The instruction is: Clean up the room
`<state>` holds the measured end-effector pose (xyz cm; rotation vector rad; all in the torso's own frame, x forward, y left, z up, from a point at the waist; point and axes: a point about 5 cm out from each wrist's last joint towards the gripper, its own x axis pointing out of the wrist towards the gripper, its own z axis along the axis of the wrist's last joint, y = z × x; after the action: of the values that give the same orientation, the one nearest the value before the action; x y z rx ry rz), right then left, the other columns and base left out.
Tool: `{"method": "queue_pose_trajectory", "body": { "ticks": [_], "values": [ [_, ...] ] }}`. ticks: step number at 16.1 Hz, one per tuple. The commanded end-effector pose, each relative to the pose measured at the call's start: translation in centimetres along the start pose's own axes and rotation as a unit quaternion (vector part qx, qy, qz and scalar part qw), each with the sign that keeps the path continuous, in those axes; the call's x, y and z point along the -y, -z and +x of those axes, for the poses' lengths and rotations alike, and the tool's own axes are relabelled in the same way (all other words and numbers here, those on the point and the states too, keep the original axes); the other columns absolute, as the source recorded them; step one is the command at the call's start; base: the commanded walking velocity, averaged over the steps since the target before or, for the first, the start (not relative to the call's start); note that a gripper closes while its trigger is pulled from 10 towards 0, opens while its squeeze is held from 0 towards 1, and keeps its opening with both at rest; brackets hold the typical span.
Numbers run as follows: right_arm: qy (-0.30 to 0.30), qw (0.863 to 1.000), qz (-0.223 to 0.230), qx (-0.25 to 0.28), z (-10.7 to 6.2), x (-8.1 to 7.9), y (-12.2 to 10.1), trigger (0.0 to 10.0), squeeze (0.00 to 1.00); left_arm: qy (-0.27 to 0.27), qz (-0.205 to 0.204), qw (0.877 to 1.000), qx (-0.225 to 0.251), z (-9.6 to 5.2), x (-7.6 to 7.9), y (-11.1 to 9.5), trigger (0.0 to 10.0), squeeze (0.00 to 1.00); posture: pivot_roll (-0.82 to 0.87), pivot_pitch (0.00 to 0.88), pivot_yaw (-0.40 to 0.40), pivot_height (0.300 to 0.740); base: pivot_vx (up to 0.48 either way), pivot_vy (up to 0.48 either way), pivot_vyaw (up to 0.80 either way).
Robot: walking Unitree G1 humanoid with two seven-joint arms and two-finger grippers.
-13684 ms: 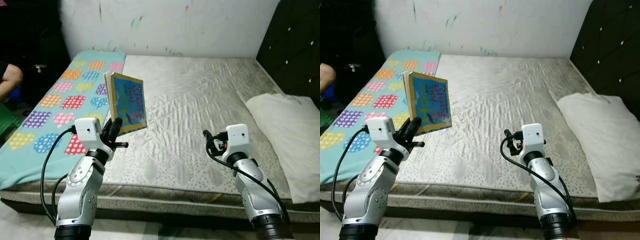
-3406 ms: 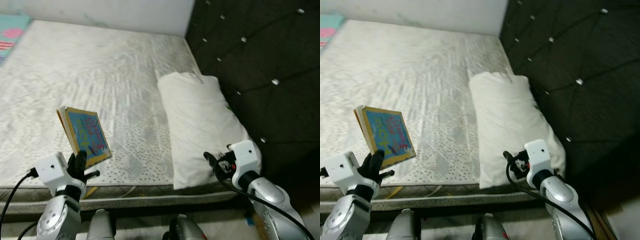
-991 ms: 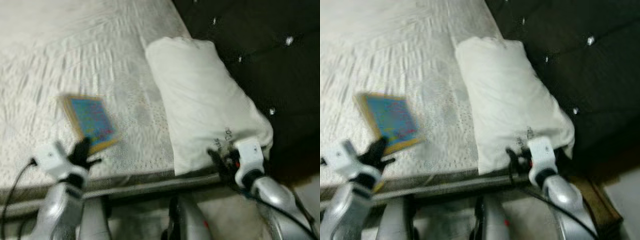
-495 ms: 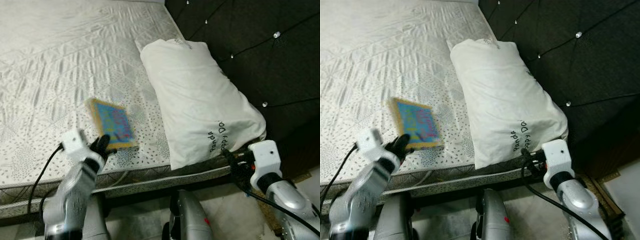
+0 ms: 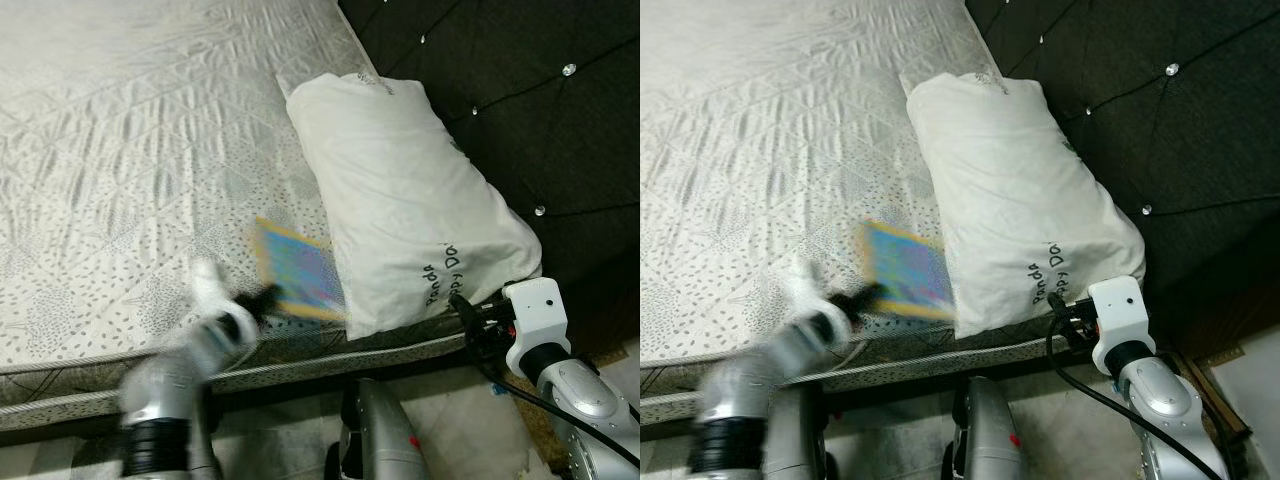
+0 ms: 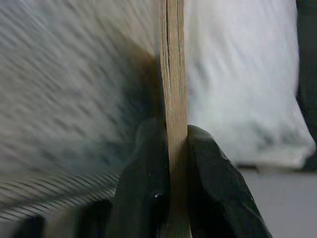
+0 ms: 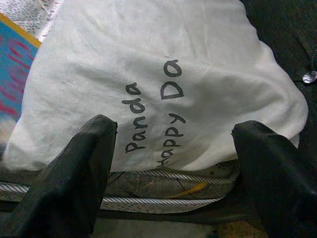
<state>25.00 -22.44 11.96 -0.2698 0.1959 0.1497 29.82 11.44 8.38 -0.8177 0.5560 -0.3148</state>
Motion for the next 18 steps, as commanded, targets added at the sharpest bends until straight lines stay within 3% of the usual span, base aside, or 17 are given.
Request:
{"method": "queue_pose_trajectory", "body": {
  "ticks": [1,4,10,11,13,15,16,17,18],
  "values": [
    [0.013,1.000,-0.009,0.003,-0.3,0.9,-0.3,10.0,0.00,0.028,-0.004,1.000,-0.003,0.3,1.0,0.0,10.0,0.00,-0.17,0.167,-0.146,0.580,0.000,0.000,0.00],
    [0.011,1.000,-0.010,0.004,-0.2,0.8,-0.4,10.0,0.00,0.031,-0.027,0.999,-0.013,0.8,1.6,1.1,10.0,0.00,-0.17,0.165,-0.145,0.580,0.000,0.000,0.00],
    [0.011,1.000,-0.007,0.002,-0.3,0.7,-0.2,10.0,0.00,-0.048,-0.002,0.999,-0.008,-0.6,-2.3,-0.3,10.0,0.00,-0.16,0.166,-0.138,0.580,0.000,0.000,0.00],
    [0.010,1.000,-0.007,0.000,-0.4,0.7,0.0,10.0,0.00,-0.079,0.017,0.997,0.012,-0.9,-3.4,-1.1,10.0,0.00,-0.16,0.168,-0.139,0.580,0.000,0.000,0.00],
    [0.011,1.000,-0.008,-0.001,-0.4,0.8,0.0,10.0,0.00,-0.091,0.021,0.995,0.030,-1.0,-3.9,-1.7,10.0,0.00,-0.16,0.168,-0.141,0.580,0.000,0.000,0.00],
    [0.009,1.000,-0.011,0.000,-0.3,0.7,0.0,10.0,0.00,-0.105,0.034,0.993,0.036,-1.0,-4.3,-1.8,10.0,0.50,-0.17,0.166,-0.143,0.580,0.000,0.000,0.00],
    [0.009,1.000,-0.011,0.000,-0.3,0.7,-0.1,10.0,0.00,-0.113,0.036,0.992,0.038,-1.0,-4.5,-1.8,10.0,0.84,-0.17,0.166,-0.142,0.580,0.000,0.000,0.00],
    [0.009,1.000,-0.012,0.002,-0.3,0.7,-0.1,10.0,0.00,-0.124,0.039,0.991,0.039,-0.9,-4.9,-1.5,10.0,1.00,-0.17,0.166,-0.141,0.580,0.000,0.000,0.00],
    [0.010,1.000,-0.013,0.002,-0.3,0.8,-0.1,10.0,0.00,-0.131,0.044,0.990,0.039,-0.9,-5.1,-1.4,10.0,1.00,-0.17,0.166,-0.140,0.580,0.000,0.000,0.00]
  ]
}}
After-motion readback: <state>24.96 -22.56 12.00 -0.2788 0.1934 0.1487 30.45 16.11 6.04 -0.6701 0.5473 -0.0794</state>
